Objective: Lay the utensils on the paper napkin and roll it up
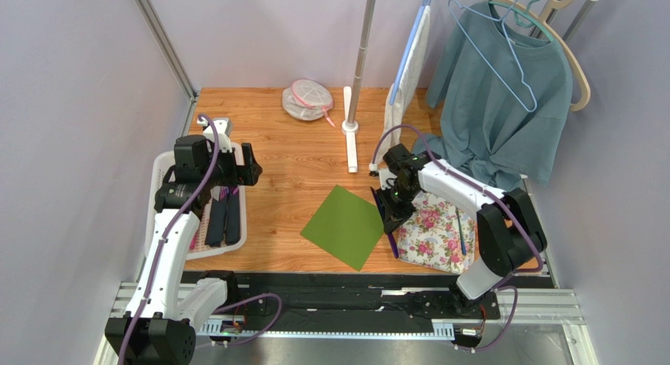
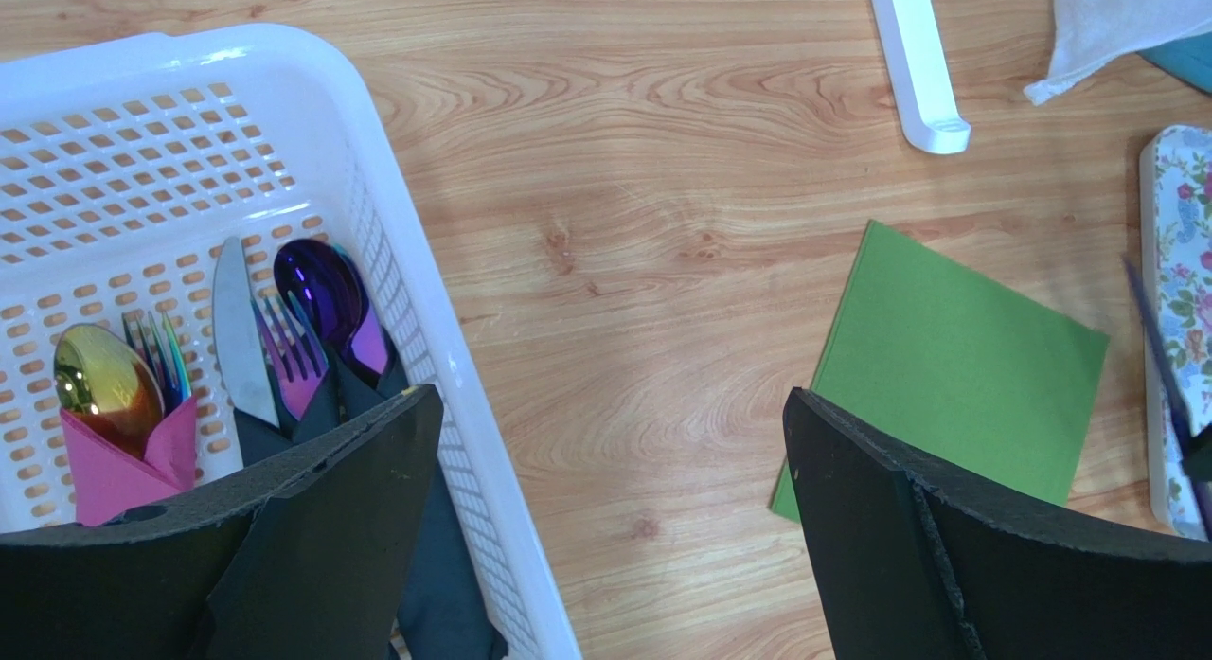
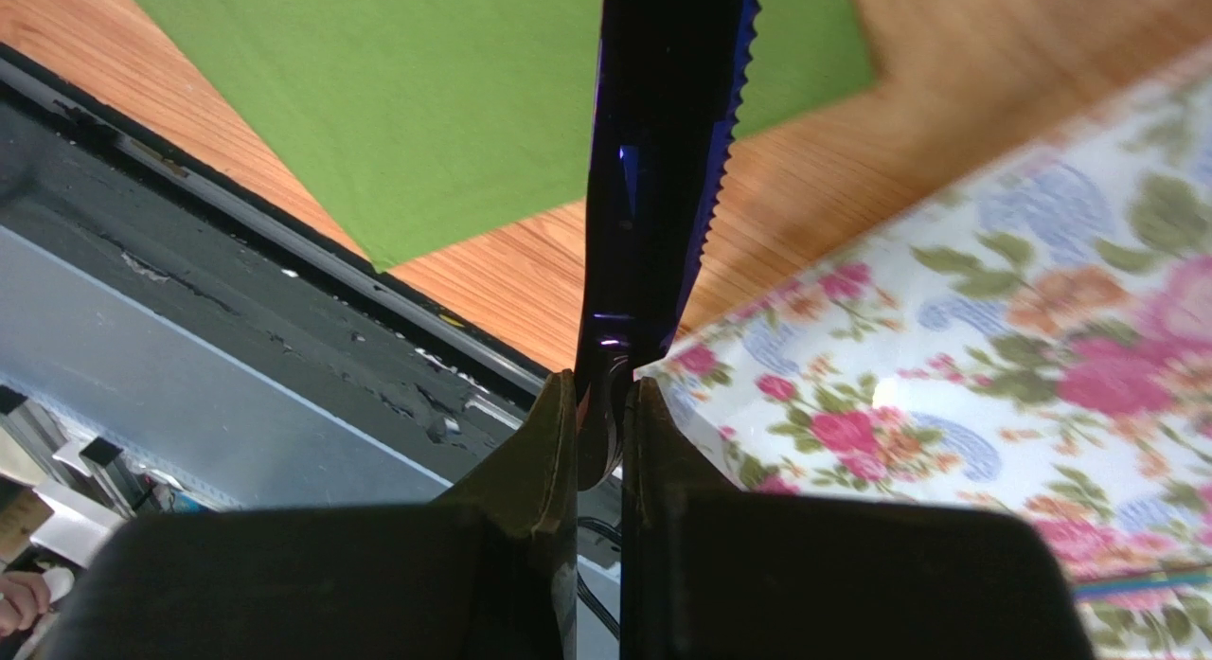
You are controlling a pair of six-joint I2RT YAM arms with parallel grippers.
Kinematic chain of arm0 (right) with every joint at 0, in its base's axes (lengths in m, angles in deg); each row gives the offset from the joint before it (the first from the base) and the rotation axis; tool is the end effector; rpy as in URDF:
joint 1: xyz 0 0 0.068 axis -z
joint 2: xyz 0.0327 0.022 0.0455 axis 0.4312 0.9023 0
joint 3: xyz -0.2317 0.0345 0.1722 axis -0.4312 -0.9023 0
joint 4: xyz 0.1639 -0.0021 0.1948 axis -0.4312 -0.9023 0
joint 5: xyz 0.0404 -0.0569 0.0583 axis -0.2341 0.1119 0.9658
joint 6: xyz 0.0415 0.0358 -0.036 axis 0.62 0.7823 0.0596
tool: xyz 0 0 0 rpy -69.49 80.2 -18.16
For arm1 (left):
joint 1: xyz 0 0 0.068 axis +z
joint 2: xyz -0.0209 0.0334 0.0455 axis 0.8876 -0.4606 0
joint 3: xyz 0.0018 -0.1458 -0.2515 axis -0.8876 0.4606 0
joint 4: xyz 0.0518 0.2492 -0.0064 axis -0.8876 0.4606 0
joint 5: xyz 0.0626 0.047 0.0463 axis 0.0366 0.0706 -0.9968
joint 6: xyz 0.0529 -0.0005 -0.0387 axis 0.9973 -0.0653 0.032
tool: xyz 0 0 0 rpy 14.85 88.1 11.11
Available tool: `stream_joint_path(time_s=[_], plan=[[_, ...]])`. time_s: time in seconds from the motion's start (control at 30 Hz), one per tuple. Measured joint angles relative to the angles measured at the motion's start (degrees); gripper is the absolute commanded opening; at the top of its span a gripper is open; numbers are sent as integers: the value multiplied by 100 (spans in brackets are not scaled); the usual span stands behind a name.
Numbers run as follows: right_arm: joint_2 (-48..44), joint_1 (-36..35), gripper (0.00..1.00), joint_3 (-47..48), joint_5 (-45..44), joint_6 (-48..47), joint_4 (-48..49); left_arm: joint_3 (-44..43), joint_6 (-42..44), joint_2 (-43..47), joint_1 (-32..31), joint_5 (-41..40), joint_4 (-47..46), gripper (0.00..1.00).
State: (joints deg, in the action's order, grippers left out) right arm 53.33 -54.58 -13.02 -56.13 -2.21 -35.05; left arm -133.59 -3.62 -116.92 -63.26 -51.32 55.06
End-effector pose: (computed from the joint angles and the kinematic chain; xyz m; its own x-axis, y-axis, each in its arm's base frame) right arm 0.2275 0.1470 0.2157 -0.8980 -0.4378 -0.0434 -0.4236 0.8339 0.3538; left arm 0.1933 -0.0155 0.3373 -0.5808 -0.1160 -0.8057 0.1530 0.9566 -0.2480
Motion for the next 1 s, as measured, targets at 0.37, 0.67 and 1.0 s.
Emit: stream_joint_path(time_s=[0.37, 0.67, 1.0], plan=[[1231, -1001, 0, 962, 15, 881, 509, 114, -96, 55, 0, -118, -35, 99], [2455, -1211, 0, 2319, -280, 1397, 581, 118, -138, 55, 0, -201, -37, 99], [3003, -1220, 0, 2734, -468, 1521, 455, 133, -140, 55, 0, -243, -39, 99]])
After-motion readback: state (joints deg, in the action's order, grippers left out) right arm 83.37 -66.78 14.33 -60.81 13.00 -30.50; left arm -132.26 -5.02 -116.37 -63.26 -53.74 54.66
